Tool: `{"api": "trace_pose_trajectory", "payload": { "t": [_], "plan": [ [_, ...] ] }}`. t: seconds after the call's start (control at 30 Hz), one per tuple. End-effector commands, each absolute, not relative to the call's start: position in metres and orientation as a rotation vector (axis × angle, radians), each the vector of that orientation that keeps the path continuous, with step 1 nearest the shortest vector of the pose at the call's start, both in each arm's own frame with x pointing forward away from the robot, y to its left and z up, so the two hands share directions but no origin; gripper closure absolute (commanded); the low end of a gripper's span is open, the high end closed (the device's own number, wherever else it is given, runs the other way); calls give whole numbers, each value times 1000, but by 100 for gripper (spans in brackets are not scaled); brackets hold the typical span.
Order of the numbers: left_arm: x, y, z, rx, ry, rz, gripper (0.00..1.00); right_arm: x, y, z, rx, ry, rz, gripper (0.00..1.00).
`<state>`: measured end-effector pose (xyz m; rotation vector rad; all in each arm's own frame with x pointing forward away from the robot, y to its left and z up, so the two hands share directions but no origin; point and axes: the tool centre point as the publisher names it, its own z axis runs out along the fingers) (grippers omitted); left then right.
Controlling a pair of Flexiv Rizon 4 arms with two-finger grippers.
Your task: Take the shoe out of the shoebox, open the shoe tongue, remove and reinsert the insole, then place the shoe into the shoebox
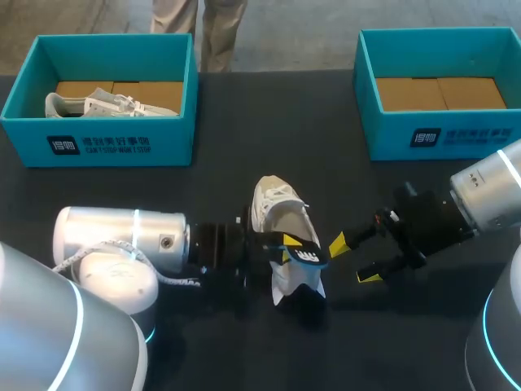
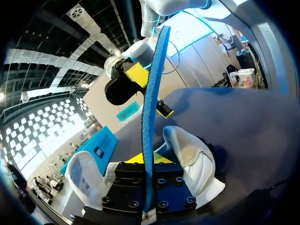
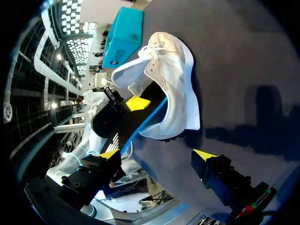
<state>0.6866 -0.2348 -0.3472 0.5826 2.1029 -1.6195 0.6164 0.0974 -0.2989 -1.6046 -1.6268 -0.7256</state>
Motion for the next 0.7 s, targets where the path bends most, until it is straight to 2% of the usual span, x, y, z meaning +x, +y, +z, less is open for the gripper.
{"api": "trace_pose_trajectory", "payload": {
  "t": [0.03,0.7],
  "plan": [
    [695,-240,-356,569,2125,-1597,100,616,98,-299,-1609,-1628,-725,0],
    [701,-238,-361,543,2157,-1575,100,616,98,-299,-1609,-1628,-725,0]
  ]
}}
